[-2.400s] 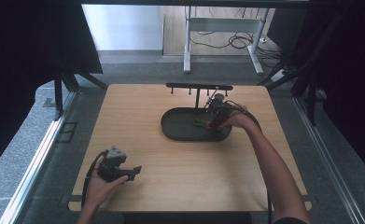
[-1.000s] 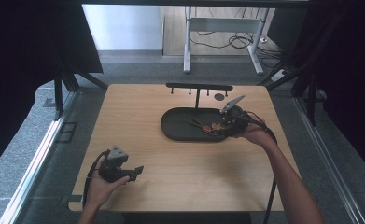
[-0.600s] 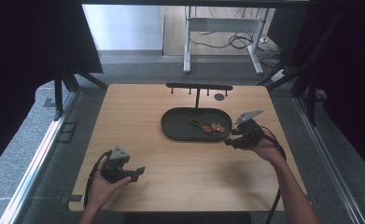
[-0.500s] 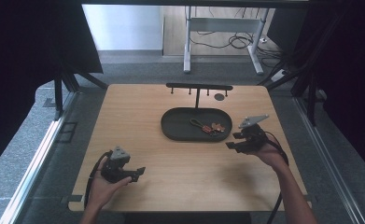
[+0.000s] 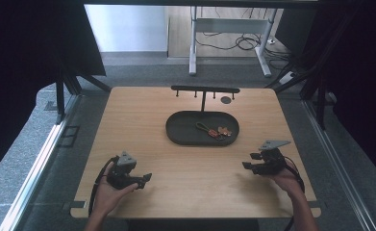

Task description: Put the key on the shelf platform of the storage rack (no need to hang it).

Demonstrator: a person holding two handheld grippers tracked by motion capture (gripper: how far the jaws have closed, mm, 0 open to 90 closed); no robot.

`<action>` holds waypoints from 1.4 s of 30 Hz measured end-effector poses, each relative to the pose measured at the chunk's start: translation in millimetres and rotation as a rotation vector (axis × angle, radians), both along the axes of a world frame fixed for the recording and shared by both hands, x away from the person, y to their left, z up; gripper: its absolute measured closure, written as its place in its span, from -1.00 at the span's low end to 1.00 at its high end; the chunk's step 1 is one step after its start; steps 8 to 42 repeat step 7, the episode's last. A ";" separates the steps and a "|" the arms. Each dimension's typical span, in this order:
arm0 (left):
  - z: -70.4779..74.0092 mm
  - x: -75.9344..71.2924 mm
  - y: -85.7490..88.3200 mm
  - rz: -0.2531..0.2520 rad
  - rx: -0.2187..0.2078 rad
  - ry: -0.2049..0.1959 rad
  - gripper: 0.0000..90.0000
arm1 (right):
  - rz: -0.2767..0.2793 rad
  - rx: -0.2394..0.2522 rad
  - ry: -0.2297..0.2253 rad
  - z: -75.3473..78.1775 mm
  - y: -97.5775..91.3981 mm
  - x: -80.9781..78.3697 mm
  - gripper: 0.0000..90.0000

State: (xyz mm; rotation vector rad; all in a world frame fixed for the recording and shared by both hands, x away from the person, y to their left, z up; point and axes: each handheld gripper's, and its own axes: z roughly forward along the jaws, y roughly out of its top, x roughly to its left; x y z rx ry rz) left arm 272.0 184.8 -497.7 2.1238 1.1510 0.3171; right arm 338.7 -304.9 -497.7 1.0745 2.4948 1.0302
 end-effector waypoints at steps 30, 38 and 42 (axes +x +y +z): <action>-1.9 -0.7 -1.5 -0.003 0.007 0.000 -0.48 | -0.081 -0.011 -0.038 -5.9 -6.4 -2.1 -0.16; -1.9 -0.7 -1.5 -0.003 0.007 0.000 -0.48 | -0.081 -0.011 -0.038 -5.9 -6.4 -2.1 -0.16; -1.9 -0.7 -1.5 -0.003 0.007 0.000 -0.48 | -0.081 -0.011 -0.038 -5.9 -6.4 -2.1 -0.16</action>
